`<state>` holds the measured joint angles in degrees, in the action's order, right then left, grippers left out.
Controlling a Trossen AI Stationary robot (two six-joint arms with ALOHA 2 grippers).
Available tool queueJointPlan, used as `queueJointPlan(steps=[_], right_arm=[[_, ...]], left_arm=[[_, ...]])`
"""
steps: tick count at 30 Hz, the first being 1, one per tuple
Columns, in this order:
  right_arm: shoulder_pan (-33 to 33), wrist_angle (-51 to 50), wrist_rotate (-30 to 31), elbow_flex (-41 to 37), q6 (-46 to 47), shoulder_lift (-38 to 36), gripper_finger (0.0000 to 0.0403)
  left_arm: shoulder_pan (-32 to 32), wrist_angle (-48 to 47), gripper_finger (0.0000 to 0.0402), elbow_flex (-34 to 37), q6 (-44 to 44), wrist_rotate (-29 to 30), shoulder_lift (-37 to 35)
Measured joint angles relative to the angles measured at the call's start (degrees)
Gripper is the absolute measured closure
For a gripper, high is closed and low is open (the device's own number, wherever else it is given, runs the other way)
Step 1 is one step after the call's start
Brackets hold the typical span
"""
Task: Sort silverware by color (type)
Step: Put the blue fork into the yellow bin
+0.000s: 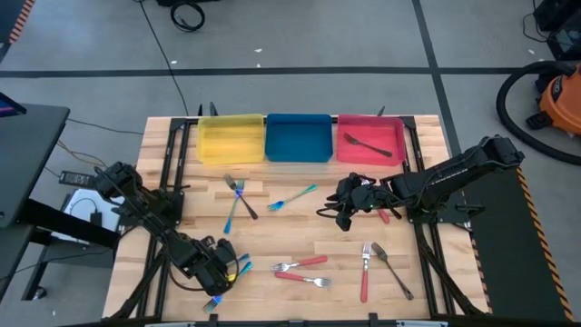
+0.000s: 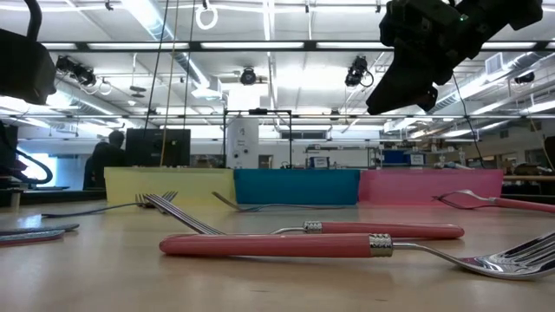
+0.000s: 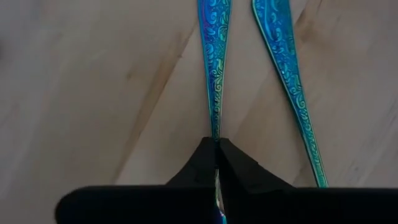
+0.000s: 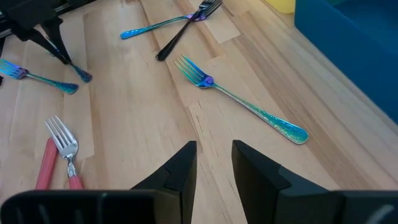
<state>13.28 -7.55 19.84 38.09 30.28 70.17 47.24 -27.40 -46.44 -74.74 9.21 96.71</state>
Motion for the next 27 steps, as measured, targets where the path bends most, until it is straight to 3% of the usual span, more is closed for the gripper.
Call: queueJointPlan(steps=[6, 17, 27], right_arm=[[0.00, 0.00, 0.00, 0.00, 0.00, 0.00, 0.0293], [0.00, 0.03, 0.02, 0.00, 0.00, 0.00, 0.0293], [-0.14, 0.50, 0.02, 0.00, -1.22, 0.00, 0.0293]], left_arm=[[-1.40, -2.25, 0.0400, -2.19, 4.75, -1.35, -0.13], [-9.07, -15.36, 0.0401, -10.40, 18.85, -2.44, -0.85], [-25.97, -23.81, 0.0401, -13.75, 38.53, -2.86, -8.59]])
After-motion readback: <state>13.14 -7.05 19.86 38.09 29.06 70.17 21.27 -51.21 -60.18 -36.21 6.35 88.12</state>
